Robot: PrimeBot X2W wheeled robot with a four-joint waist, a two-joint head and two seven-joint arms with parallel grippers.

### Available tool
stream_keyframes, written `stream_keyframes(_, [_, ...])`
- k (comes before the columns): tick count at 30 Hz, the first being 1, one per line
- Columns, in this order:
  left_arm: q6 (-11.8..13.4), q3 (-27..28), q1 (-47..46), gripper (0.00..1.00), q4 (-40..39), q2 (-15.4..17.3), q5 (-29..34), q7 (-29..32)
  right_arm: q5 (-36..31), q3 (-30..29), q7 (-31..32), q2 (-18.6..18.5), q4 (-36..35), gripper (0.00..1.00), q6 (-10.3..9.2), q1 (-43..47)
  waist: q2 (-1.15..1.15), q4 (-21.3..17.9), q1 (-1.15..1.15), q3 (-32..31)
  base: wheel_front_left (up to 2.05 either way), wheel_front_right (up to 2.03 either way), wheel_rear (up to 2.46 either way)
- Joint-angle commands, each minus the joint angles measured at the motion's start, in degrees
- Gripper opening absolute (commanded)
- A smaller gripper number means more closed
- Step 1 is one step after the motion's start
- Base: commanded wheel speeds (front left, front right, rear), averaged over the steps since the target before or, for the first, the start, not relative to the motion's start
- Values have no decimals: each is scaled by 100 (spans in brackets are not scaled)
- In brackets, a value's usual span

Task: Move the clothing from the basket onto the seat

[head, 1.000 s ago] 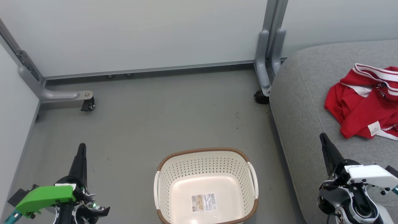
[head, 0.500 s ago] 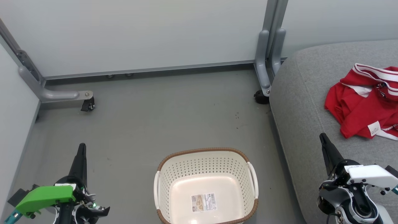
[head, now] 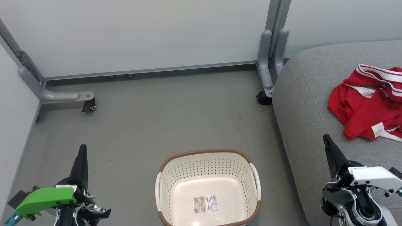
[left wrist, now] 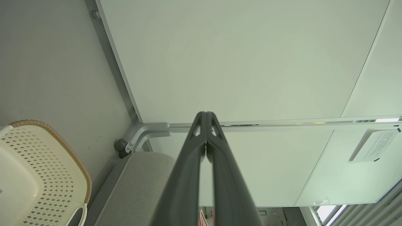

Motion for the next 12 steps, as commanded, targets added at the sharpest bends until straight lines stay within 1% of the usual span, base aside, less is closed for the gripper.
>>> stream_keyframes(1, [-11, 7, -50, 0, 5, 9, -21, 21, -25, -13, 29, -2, 12, 0, 2, -40, 0, 0, 0, 0, 0, 0, 0])
stream_keyframes(12, [-11, 5, -50, 0, 6, 10, -22, 20, -36, -23, 32, 4, 12, 0, 2, -41, 0, 0, 0, 0, 0, 0, 0])
